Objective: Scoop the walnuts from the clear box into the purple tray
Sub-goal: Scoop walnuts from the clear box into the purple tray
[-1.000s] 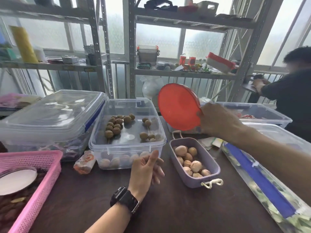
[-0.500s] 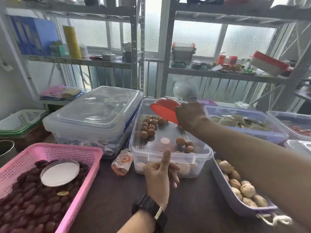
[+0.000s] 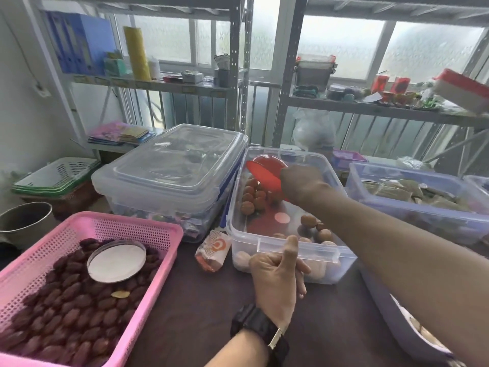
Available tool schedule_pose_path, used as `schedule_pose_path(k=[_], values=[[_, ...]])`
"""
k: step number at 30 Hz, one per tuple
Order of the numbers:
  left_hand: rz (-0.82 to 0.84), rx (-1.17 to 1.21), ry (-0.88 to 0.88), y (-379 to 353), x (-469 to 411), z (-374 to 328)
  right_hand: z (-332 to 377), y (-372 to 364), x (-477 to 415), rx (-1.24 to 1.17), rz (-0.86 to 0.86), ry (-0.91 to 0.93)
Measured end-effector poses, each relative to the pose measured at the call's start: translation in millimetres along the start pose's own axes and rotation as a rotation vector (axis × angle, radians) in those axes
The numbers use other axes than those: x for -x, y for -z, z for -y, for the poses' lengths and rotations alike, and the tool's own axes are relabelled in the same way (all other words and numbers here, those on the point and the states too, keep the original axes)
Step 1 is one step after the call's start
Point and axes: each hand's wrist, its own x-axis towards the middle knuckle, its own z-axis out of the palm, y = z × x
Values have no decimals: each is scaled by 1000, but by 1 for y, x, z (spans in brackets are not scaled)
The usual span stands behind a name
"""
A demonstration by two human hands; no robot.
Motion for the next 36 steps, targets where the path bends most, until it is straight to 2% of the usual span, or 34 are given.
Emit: schedule_pose_path(k=[5,9,14,17,20,23,28,32,36], values=[[-13,-34,-27,1,-2,3,-18,10,8,-128,138,32],[2,-43,-22,2,-2,1,-23,10,25,-323,425,56],[5,-48,-19,2,-1,-1,-39,13,39,-378,674,85],[3,-43,-17,2,-1,-1,-50,11,43,-566,777,42],[17,-42,-26,2,-1,-1,-55,2,46,-822,807,-84],[32,-42,-30,3,-2,-1,-60,-2,50,-962,878,-174],[37,-44,-24,5,-4,0,-77,8,63,-1222,983,-229],[42,-47,-11,6,-4,-1,-99,17,72,-1416,924,-328],[35,-51,-8,6,-3,-5,-125,23,87,-1516,853,-340]])
